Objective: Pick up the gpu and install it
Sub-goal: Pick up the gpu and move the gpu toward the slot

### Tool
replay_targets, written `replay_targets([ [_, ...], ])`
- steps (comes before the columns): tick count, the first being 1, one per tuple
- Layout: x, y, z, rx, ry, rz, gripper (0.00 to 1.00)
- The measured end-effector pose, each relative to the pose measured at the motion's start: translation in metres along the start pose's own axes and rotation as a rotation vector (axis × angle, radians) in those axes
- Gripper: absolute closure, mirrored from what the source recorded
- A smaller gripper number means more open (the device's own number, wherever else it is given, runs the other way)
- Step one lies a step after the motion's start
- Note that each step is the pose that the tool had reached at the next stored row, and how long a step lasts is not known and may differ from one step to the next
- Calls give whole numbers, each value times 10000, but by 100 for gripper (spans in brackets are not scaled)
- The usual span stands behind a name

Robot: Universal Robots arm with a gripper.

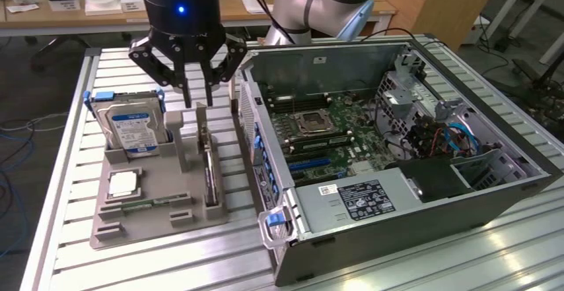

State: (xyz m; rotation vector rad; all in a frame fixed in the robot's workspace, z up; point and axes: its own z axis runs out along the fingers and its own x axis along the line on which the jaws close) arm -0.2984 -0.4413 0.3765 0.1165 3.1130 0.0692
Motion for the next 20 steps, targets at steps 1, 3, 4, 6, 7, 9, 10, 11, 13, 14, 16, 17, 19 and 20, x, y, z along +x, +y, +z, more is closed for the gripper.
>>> replay_targets([
  [1,0,-1,17,1,1,0,64],
  [3,1,-2,52,2,1,1,64],
  [4,1,-3,62,1,1,0,64],
  [6,1,-3,63,3,3,0,64],
  [7,2,-3,64,3,4,0,64],
  [9,2,-3,67,0,2,0,64],
  [10,2,-3,69,-2,2,1,64],
  [11,2,-3,70,-3,3,1,64],
  [13,2,-3,76,-7,1,1,64],
  [14,2,-3,80,-9,1,0,64],
  [16,2,-4,94,-10,2,0,64],
  [17,3,-5,104,-9,2,1,64],
  [19,3,-5,112,-8,3,1,64],
  [20,3,-5,113,-8,3,0,64],
])
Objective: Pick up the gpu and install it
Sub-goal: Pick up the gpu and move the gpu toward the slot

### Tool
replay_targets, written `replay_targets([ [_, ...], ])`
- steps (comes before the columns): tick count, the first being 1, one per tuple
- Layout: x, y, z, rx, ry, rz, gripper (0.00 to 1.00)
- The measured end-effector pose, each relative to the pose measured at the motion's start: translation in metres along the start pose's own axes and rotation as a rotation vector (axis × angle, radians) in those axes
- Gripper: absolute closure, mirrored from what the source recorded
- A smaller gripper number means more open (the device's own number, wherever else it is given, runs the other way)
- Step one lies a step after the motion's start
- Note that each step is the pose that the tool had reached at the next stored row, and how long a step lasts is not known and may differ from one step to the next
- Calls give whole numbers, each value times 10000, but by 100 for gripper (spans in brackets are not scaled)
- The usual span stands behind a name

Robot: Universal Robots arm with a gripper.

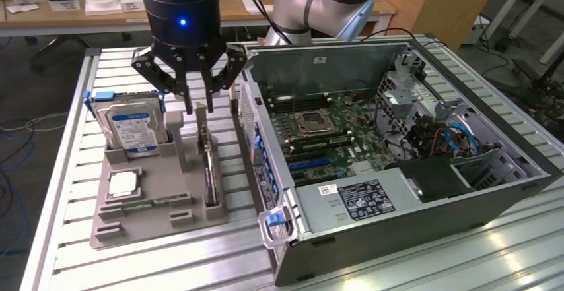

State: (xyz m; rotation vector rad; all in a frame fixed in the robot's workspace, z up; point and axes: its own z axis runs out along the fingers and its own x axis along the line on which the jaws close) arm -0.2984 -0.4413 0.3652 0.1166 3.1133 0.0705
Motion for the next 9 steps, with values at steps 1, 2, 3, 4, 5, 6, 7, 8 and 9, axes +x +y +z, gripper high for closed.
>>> replay_targets([
  [1,0,0,0,0,0,0,64],
  [2,0,0,0,0,0,0,64],
  [3,0,0,2,0,-1,0,64],
  [4,0,0,9,-3,-2,0,64],
  [5,1,-1,19,-3,-3,0,64],
  [6,1,-2,30,-1,-1,0,64],
  [7,1,-2,45,0,-1,0,64],
  [8,2,-3,60,-1,-1,0,64],
  [9,2,-3,72,-2,-1,0,64],
])
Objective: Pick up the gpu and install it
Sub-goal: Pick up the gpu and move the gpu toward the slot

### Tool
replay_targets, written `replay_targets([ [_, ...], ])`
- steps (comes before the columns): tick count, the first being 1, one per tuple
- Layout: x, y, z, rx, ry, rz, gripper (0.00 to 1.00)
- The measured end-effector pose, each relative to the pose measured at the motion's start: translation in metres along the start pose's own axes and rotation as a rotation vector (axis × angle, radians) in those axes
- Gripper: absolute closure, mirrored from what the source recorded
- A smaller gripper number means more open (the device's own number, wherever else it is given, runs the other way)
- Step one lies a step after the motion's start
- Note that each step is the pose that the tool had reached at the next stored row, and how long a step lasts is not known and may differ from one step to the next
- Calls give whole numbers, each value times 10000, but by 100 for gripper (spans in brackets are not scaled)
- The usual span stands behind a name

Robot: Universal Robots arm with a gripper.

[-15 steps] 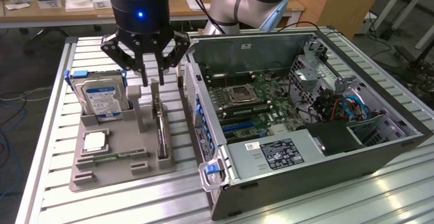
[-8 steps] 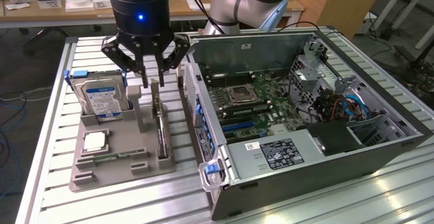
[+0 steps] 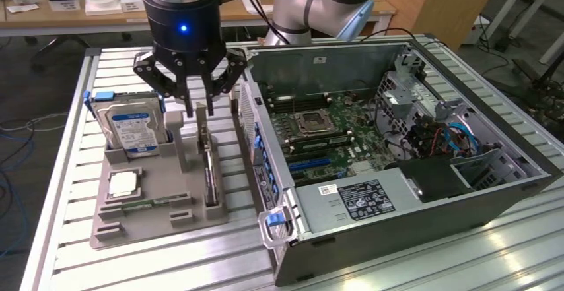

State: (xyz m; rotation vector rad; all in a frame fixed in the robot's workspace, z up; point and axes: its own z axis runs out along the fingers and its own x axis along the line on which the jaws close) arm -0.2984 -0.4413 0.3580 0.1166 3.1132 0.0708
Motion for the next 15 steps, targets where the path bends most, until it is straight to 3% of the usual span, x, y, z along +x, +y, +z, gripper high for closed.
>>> replay_targets([
  [15,5,-9,202,1,0,0,64],
])
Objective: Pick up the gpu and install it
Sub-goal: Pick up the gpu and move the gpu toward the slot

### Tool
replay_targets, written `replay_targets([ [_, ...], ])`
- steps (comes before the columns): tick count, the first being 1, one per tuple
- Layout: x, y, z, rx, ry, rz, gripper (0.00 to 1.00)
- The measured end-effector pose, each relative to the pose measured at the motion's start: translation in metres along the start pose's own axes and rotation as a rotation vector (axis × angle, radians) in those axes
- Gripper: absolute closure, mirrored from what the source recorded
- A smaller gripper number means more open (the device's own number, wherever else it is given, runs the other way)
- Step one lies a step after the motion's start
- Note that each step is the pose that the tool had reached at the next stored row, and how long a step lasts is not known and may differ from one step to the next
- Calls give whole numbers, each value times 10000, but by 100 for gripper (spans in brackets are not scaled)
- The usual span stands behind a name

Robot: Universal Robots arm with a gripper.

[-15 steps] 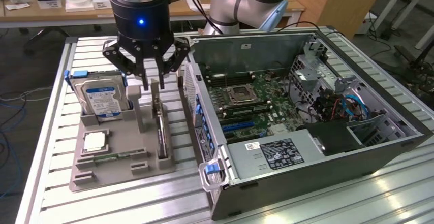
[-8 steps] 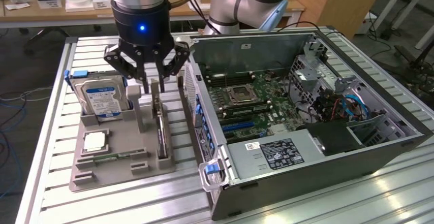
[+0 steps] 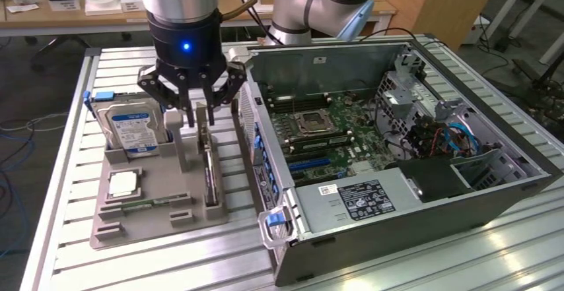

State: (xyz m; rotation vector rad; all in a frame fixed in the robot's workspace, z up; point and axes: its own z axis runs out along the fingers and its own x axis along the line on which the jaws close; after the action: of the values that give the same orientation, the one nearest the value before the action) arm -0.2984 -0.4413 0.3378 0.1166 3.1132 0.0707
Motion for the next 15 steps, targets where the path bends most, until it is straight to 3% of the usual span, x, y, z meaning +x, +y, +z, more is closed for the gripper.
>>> replay_targets([
  [7,1,-2,27,0,1,1,64],
  [15,-5,-60,38,-1,-1,1,64],
])
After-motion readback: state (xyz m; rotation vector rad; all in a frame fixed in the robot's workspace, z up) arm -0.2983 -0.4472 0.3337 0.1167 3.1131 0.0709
